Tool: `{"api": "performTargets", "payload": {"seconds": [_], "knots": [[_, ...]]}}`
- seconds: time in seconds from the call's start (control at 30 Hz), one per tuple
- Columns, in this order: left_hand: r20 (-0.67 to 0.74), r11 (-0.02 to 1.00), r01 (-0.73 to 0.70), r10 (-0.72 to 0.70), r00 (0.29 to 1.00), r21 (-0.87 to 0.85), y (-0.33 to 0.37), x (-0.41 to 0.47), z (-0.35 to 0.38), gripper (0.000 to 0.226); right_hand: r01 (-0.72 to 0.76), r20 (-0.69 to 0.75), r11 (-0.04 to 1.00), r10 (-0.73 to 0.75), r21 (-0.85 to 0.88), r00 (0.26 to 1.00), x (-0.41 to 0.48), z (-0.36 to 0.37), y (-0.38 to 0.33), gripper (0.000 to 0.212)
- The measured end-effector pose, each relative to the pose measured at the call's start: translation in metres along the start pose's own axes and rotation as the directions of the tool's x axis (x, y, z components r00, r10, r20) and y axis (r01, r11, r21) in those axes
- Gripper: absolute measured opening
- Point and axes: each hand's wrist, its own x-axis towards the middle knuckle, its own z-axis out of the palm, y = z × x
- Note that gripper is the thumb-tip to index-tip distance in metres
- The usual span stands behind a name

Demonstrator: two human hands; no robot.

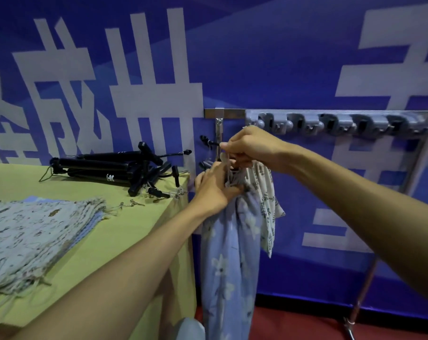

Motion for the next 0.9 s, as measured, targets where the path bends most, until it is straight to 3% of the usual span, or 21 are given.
{"api": "performTargets", "payload": {"seconds": [0.13,0.3,0.37,0.43,0.53,0.7,0.9], "knots": [[0.078,0.991,-0.033,0.023,0.997,0.133,0.003,0.002,0.007,0.048,-0.010,-0.017,0.960,0.006,-0.279,1.000,-0.009,-0.020,-0.012,0.035],[0.162,0.994,-0.013,-0.005,0.987,0.105,0.017,0.009,0.008,0.048,0.023,-0.035,0.957,-0.035,-0.288,0.999,-0.013,-0.032,-0.011,0.036],[0.227,0.998,0.057,-0.054,0.972,-0.005,0.017,0.010,0.005,0.054,0.056,-0.018,0.954,-0.064,-0.296,0.998,-0.015,-0.035,-0.008,0.034],[0.274,0.961,0.154,-0.088,0.958,-0.228,0.020,0.009,0.001,0.058,0.060,-0.013,0.952,-0.067,-0.300,0.998,-0.016,-0.039,-0.004,0.030],[0.299,0.836,0.235,-0.090,0.950,-0.496,0.032,0.006,-0.006,0.035,0.051,-0.037,0.964,-0.063,-0.263,0.997,-0.016,-0.045,-0.001,0.015],[0.225,0.774,0.251,-0.143,0.964,-0.581,0.045,0.016,0.001,0.017,0.022,-0.085,0.982,-0.039,-0.190,0.996,-0.025,-0.065,0.006,0.007],[0.319,0.659,0.288,-0.076,0.945,-0.695,0.081,0.026,0.015,0.017,-0.016,-0.052,0.996,0.012,-0.084,0.999,-0.041,-0.094,0.023,0.009]]}}
